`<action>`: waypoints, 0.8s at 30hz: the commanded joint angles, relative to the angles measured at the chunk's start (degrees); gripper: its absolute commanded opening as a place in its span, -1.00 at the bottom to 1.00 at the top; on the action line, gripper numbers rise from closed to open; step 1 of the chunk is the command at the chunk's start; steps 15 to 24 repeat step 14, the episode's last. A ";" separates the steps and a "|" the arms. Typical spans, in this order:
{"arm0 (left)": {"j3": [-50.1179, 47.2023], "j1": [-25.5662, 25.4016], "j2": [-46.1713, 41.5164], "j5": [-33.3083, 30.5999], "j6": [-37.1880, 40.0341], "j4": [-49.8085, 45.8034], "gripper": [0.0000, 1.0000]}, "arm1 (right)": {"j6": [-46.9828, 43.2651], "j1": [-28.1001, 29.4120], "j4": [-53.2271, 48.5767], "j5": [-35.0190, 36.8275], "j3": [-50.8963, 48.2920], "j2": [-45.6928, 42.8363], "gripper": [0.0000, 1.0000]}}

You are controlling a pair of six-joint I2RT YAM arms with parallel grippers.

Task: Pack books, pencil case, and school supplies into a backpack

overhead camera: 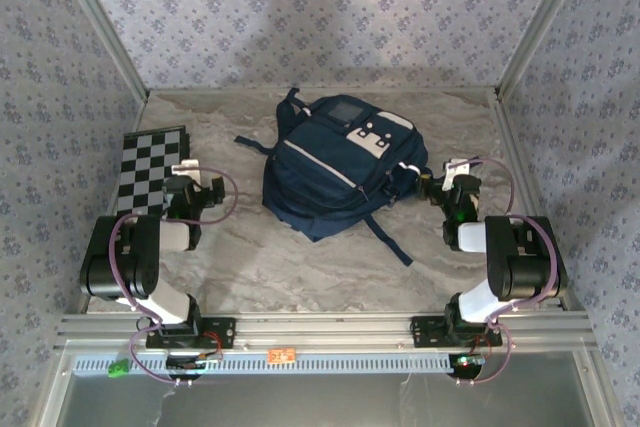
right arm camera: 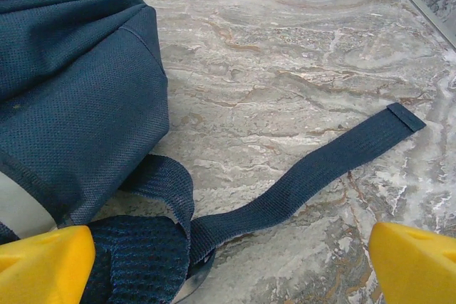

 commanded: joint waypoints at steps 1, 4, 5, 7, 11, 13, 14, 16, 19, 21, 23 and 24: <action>1.35 0.14 -0.30 0.95 -0.67 1.88 1.00 | -0.89 -0.12 0.91 -0.72 1.39 0.10 1.00; 1.34 0.18 -0.31 0.96 -0.68 1.88 1.00 | -0.91 -0.15 0.91 -0.77 1.36 0.18 1.00; 1.34 0.14 -0.31 0.98 -0.64 1.88 1.00 | -0.86 -0.09 0.87 -0.74 1.40 0.15 0.99; 1.34 0.15 -0.29 0.99 -0.67 1.88 1.00 | -0.86 -0.14 0.83 -0.72 1.48 0.23 1.00; 1.34 0.19 -0.24 0.98 -0.64 1.88 1.00 | -0.81 -0.27 0.55 -1.16 1.58 0.28 1.00; 1.34 0.13 -0.27 0.99 -0.72 1.88 1.00 | -0.84 -0.18 0.82 -0.91 1.47 0.28 1.00; 1.38 0.18 -0.30 0.95 -0.67 1.88 1.00 | -0.87 -0.16 0.91 -0.93 1.37 0.20 1.00; 1.38 0.18 -0.30 0.95 -0.67 1.88 1.00 | -0.87 -0.16 0.91 -0.93 1.37 0.20 1.00; 1.38 0.18 -0.30 0.95 -0.67 1.88 1.00 | -0.87 -0.16 0.91 -0.93 1.37 0.20 1.00; 1.38 0.18 -0.30 0.95 -0.67 1.88 1.00 | -0.87 -0.16 0.91 -0.93 1.37 0.20 1.00; 1.38 0.18 -0.30 0.95 -0.67 1.88 1.00 | -0.87 -0.16 0.91 -0.93 1.37 0.20 1.00; 1.38 0.18 -0.30 0.95 -0.67 1.88 1.00 | -0.87 -0.16 0.91 -0.93 1.37 0.20 1.00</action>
